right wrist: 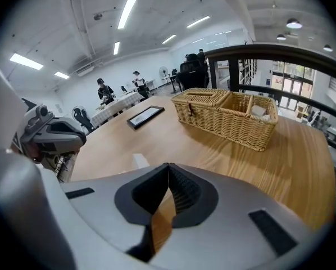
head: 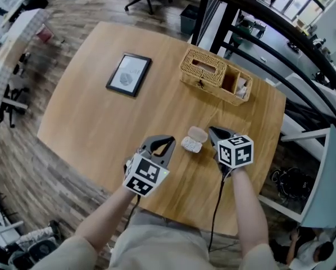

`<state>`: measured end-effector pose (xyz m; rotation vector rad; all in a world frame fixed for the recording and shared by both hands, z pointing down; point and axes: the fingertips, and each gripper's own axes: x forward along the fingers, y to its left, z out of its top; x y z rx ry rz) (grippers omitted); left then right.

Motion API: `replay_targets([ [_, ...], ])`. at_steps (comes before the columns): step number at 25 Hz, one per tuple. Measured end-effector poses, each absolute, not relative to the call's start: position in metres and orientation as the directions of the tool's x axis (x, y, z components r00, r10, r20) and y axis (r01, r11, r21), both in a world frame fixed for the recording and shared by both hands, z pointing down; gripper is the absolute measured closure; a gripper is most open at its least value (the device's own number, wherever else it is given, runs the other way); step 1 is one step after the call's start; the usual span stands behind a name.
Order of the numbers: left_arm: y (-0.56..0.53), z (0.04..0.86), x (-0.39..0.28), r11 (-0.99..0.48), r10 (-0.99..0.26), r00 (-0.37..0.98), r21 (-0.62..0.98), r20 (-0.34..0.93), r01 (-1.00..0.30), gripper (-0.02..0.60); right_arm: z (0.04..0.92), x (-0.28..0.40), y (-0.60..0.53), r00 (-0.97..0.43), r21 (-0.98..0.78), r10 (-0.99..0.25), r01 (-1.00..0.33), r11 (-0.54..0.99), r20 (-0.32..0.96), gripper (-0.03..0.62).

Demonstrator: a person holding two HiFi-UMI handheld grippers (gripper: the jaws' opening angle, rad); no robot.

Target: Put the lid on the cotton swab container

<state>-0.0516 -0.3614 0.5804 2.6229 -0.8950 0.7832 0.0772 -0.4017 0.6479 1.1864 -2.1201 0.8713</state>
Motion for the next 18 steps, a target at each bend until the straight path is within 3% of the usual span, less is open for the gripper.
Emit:
replay_targets([
  [12,-0.355,0.587,-0.071,-0.750,-0.502,0.638,0.073,0.585,-0.657,0.558,0.632,0.053,-0.387,-0.522,-0.274,-0.489,-0.827,0.491,0.699,0.568],
  [18,-0.349,0.586,-0.076,-0.747,-0.506,0.633,0.069,0.586,-0.661,0.558,0.639,0.062,-0.404,-0.505,-0.319,-0.522,-0.856,0.408,0.687,0.568],
])
